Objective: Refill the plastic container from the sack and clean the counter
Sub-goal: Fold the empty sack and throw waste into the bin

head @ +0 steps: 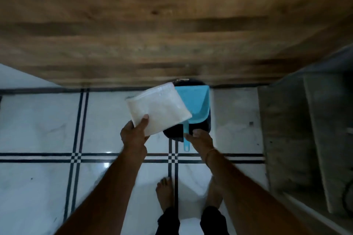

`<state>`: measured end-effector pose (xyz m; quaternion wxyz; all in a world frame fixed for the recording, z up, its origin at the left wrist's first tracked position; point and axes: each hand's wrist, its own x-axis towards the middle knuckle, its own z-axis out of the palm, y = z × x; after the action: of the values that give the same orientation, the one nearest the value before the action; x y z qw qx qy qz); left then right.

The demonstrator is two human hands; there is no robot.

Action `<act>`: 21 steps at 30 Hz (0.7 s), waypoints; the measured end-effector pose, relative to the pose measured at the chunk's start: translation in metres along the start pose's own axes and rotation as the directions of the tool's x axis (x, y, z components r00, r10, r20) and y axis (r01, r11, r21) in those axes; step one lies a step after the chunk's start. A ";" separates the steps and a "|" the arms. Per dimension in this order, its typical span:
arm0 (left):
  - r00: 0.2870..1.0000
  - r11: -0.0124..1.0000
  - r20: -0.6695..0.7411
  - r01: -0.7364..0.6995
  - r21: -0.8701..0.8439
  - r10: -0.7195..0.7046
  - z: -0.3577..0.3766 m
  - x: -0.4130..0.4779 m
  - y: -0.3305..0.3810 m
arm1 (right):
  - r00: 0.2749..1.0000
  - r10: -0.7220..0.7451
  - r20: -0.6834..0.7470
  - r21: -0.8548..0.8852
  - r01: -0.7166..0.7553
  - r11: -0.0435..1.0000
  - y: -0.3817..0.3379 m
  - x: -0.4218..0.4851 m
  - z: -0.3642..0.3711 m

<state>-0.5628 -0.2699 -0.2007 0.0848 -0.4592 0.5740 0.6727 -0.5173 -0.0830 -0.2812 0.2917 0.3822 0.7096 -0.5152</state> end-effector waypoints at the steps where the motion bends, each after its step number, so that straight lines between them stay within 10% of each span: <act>1: 1.000 1.000 0.000 0.015 -0.011 -0.015 -0.001 0.015 -0.012 | 1.000 0.007 -0.022 -0.008 -0.008 1.000 0.008 0.018 0.014; 8: 0.997 0.996 0.019 0.082 -0.034 -0.081 -0.013 0.074 -0.060 | 0.981 0.112 -0.160 -0.102 -0.129 0.986 0.046 0.093 0.072; 14: 0.994 0.992 0.000 0.107 -0.073 -0.107 -0.017 0.058 -0.043 | 0.975 0.034 -0.219 0.234 0.019 0.972 0.042 0.031 0.053; 21: 0.990 0.997 -0.137 -0.017 0.079 0.027 0.009 0.031 -0.020 | 0.969 0.041 -0.243 0.215 0.012 0.977 0.092 -0.061 0.002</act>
<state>-0.5726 -0.2683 -0.2373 0.0551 -0.4948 0.6092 0.6173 -0.4067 -0.0830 -0.2789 0.1623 0.4776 0.6775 -0.5353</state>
